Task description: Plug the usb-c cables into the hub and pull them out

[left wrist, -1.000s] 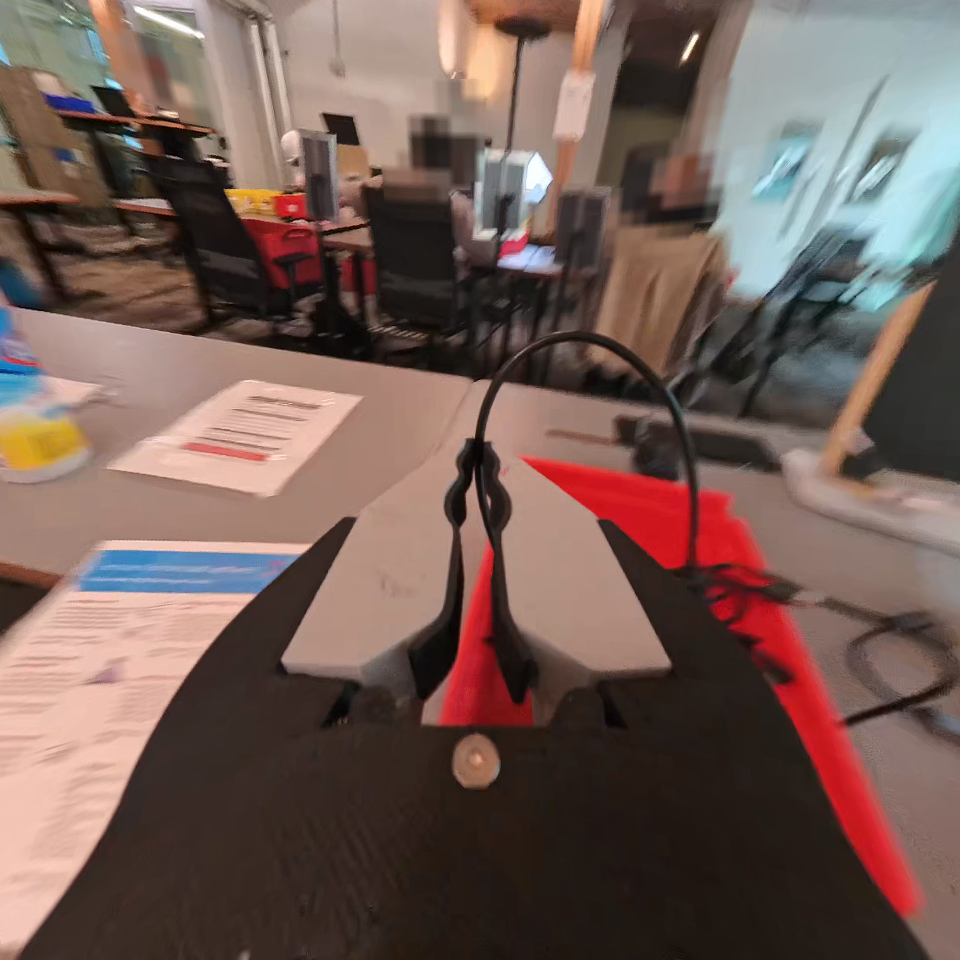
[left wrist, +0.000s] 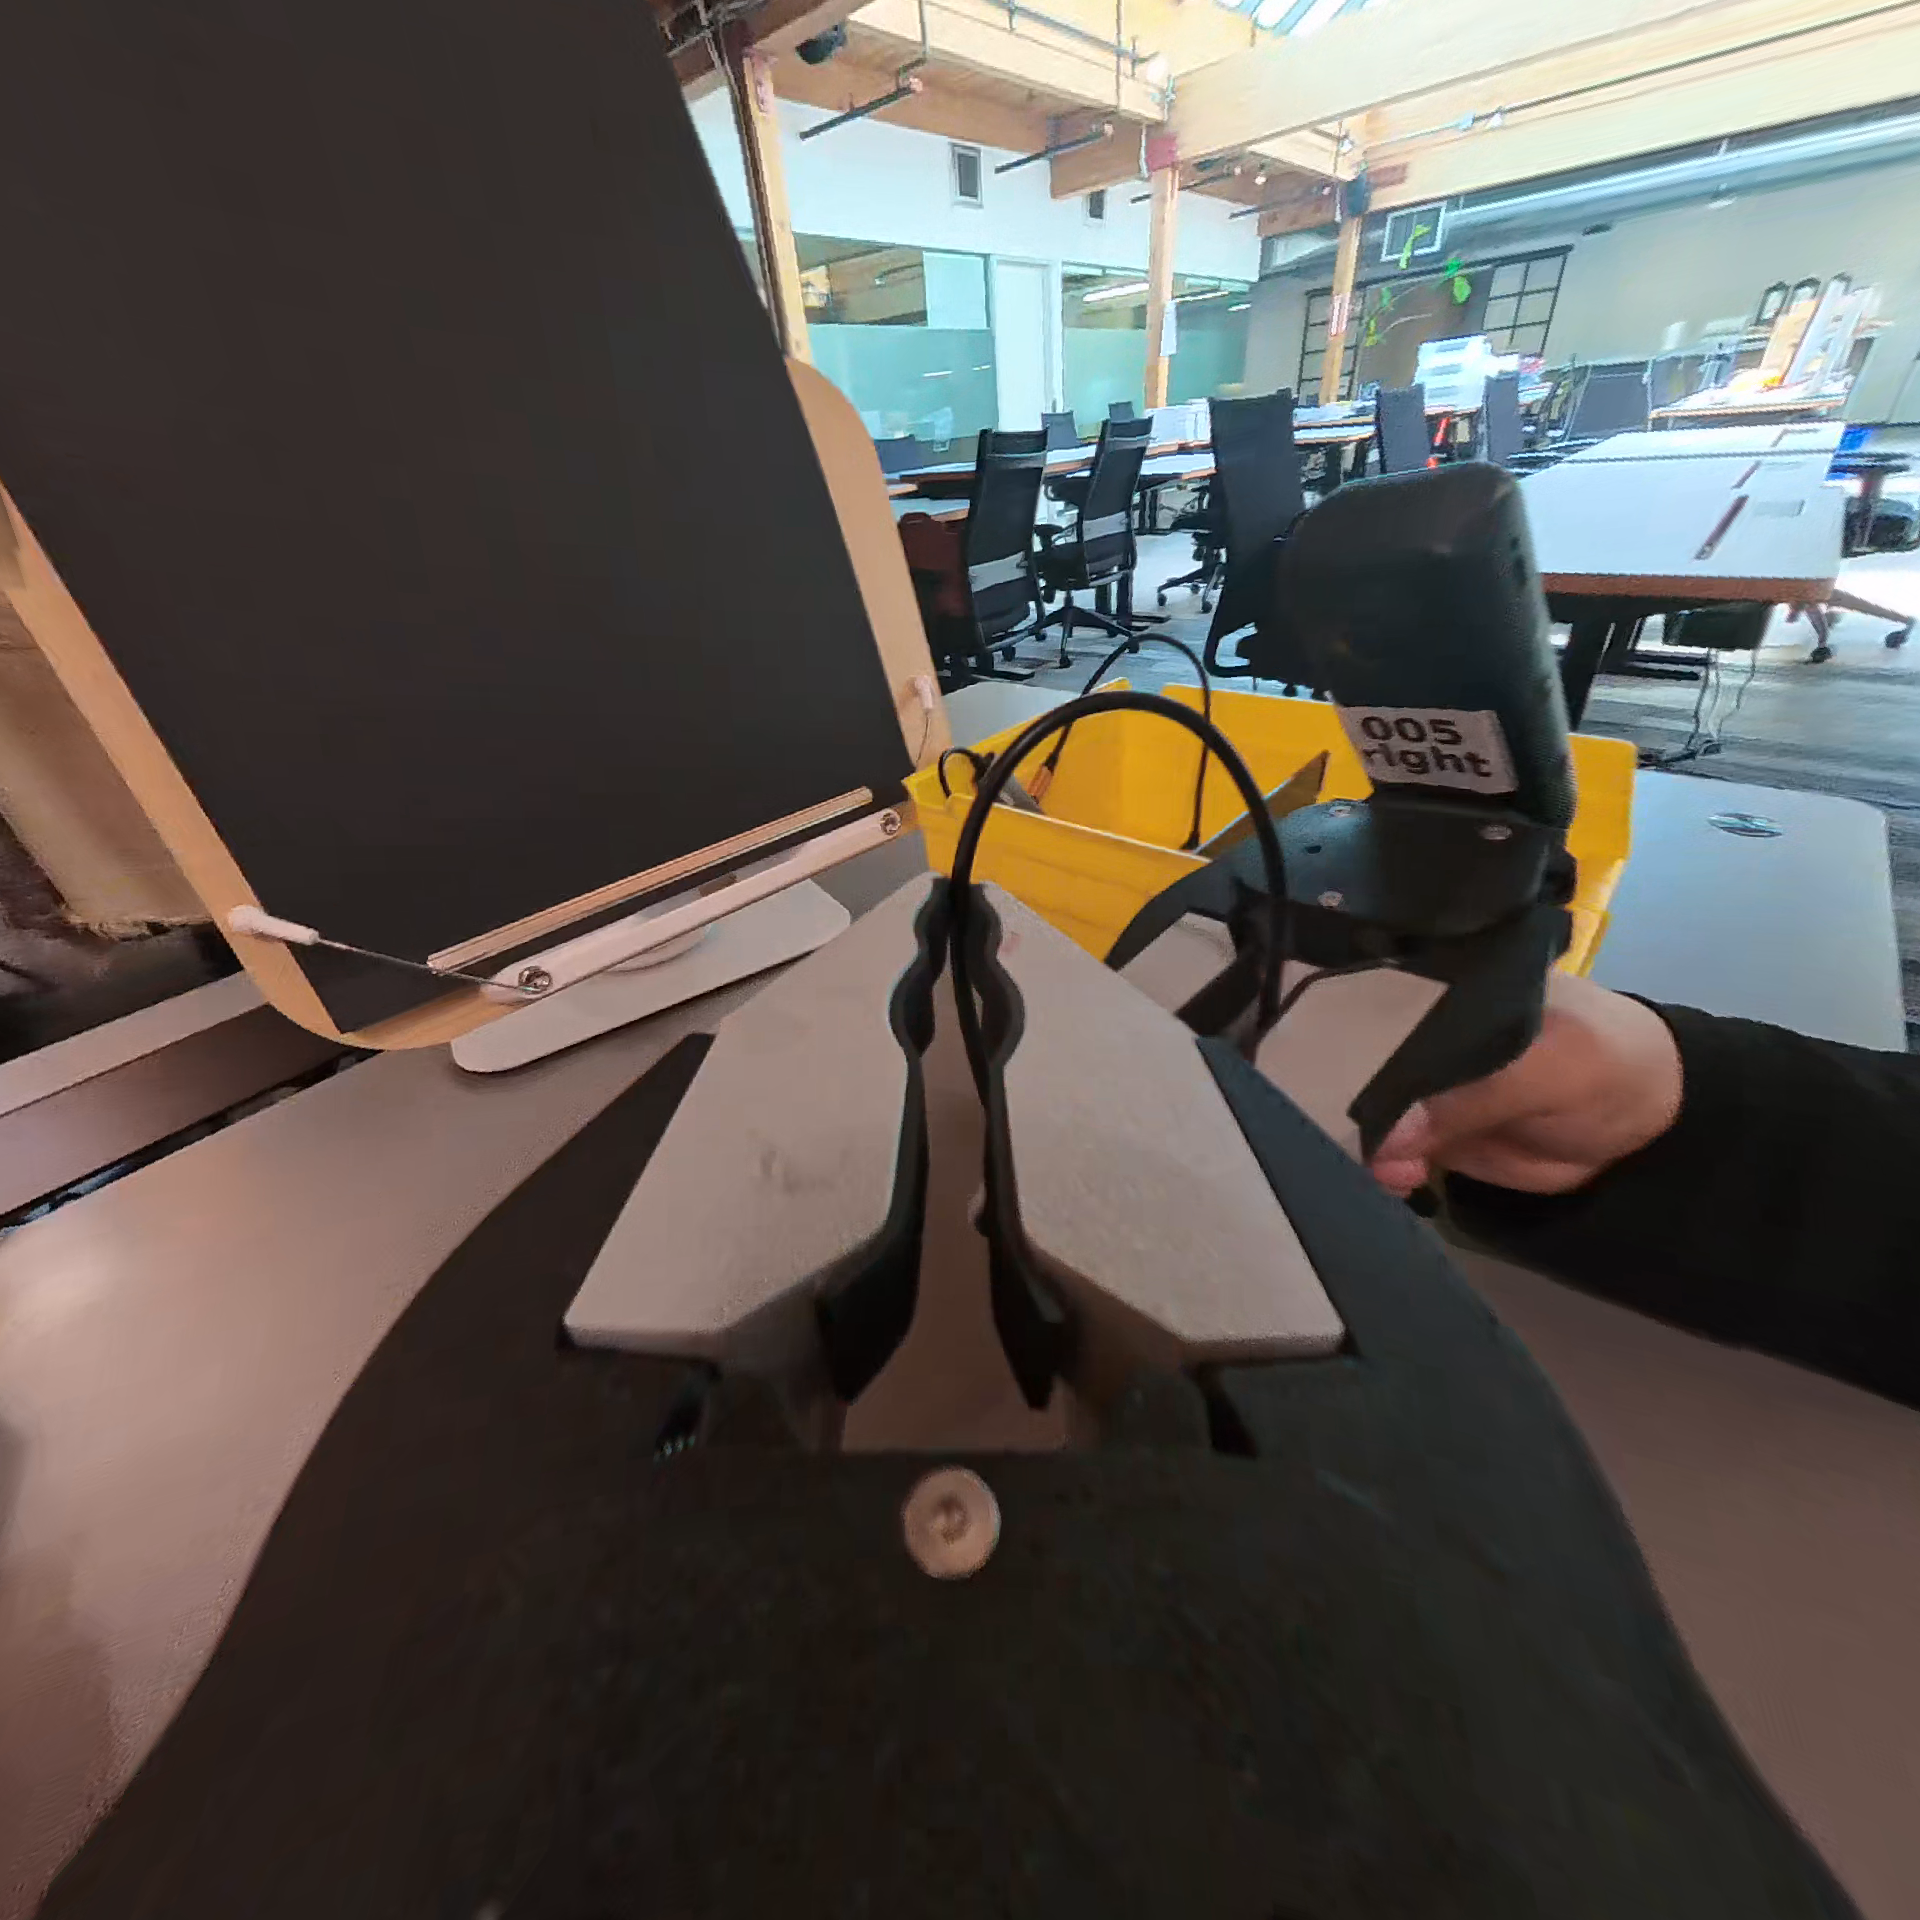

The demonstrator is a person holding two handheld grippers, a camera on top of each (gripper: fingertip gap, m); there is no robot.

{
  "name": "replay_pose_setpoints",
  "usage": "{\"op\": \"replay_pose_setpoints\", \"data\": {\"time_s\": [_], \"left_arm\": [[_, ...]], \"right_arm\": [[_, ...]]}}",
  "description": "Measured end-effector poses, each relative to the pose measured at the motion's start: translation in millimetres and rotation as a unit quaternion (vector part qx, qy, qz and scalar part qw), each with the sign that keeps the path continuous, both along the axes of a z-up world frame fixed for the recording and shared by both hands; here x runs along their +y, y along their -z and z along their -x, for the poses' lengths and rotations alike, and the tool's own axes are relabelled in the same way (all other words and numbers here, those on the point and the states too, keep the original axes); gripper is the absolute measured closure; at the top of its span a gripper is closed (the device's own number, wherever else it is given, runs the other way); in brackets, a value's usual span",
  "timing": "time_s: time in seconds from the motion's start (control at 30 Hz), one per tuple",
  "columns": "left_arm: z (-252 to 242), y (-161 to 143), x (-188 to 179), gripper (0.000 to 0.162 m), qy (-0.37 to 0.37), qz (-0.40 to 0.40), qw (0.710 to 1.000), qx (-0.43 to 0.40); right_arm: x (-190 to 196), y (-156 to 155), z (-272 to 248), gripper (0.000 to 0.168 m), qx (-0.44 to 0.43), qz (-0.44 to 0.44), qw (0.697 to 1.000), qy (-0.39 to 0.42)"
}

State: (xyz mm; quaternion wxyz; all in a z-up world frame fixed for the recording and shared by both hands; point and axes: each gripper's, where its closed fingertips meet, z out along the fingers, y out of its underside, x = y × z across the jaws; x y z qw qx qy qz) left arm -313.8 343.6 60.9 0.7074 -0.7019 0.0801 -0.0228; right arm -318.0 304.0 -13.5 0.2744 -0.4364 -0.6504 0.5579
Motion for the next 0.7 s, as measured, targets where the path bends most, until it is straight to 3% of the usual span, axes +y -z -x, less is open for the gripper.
{"op": "replay_pose_setpoints", "data": {"time_s": [0.13, 0.3, 0.4, 0.57, 0.7], "left_arm": [[4.5, 10.9, 11.5, 0.161, 0.019, 0.006, 1.000, -0.024], [0.7, 18.4, 16.9, 0.162, 0.054, 0.004, 0.997, -0.050], [0.2, 24.8, 18.5, 0.162, 0.064, 0.011, 0.996, -0.066], [17.2, 26.4, 11.6, 0.160, 0.024, 0.010, 0.999, -0.025], [23.8, 27.9, 5.1, 0.144, 0.011, 0.015, 1.000, -0.004]], "right_arm": [[13.4, 13.4, 4.7, 0.162, -0.027, -0.008, 0.999, 0.031], [10.8, 20.6, 7.3, 0.156, -0.048, 0.019, 0.999, 0.018], [11.3, 28.4, 9.4, 0.161, -0.057, -0.010, 0.998, 0.026], [21.0, 27.6, 10.2, 0.164, -0.057, -0.023, 0.997, 0.055], [34.4, 10.4, 8.9, 0.165, -0.019, 0.002, 0.996, 0.085]]}}
